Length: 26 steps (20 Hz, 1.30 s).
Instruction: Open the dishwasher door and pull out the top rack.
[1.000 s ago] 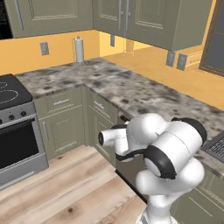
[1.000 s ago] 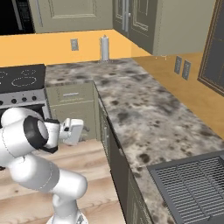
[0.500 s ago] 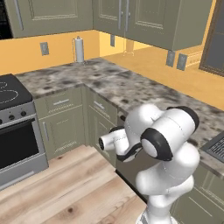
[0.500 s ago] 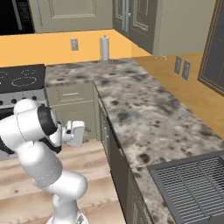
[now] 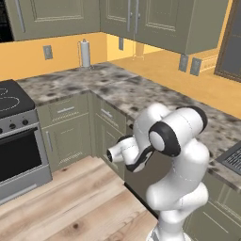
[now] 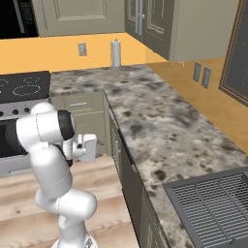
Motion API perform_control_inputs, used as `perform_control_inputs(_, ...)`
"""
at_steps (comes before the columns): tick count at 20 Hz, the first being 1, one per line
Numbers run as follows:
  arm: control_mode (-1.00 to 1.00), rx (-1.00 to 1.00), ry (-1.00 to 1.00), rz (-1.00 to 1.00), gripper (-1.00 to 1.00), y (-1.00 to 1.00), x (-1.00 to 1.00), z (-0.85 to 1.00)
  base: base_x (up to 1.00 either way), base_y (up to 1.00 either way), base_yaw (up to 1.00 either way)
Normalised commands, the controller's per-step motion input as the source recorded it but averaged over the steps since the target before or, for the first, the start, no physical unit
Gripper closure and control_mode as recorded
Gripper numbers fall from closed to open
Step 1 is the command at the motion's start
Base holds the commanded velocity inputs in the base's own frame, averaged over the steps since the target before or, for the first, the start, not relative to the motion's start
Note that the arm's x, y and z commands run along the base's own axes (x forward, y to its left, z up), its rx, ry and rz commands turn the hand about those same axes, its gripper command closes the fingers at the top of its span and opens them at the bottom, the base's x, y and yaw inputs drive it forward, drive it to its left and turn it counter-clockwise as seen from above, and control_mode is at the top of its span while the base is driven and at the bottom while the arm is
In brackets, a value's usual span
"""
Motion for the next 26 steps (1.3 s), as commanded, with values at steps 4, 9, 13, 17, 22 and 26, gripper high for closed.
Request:
perform_control_inputs(4,-1.0,-0.04,0.0,0.0,-1.0,-0.09,0.23,-0.17,0.0,0.0,0.0)
perform_control_inputs(9,-1.0,-0.04,0.0,0.0,-1.0,-0.09,0.23,-0.22,0.0,0.0,0.0)
perform_control_inputs(13,-1.0,-0.05,0.0,0.0,-1.0,-0.1,0.25,-0.23,0.0,0.0,0.0)
perform_control_inputs(17,-1.0,-0.05,0.0,0.0,-1.0,-0.1,0.22,-0.19,0.0,0.0,0.0)
perform_control_inputs(22,-1.0,-0.04,0.0,0.0,-1.0,-0.1,0.22,-0.23,0.0,0.0,0.0)
perform_control_inputs(26,-1.0,-0.04,0.0,0.0,-1.0,-0.08,0.25,-0.21,0.0,0.0,0.0)
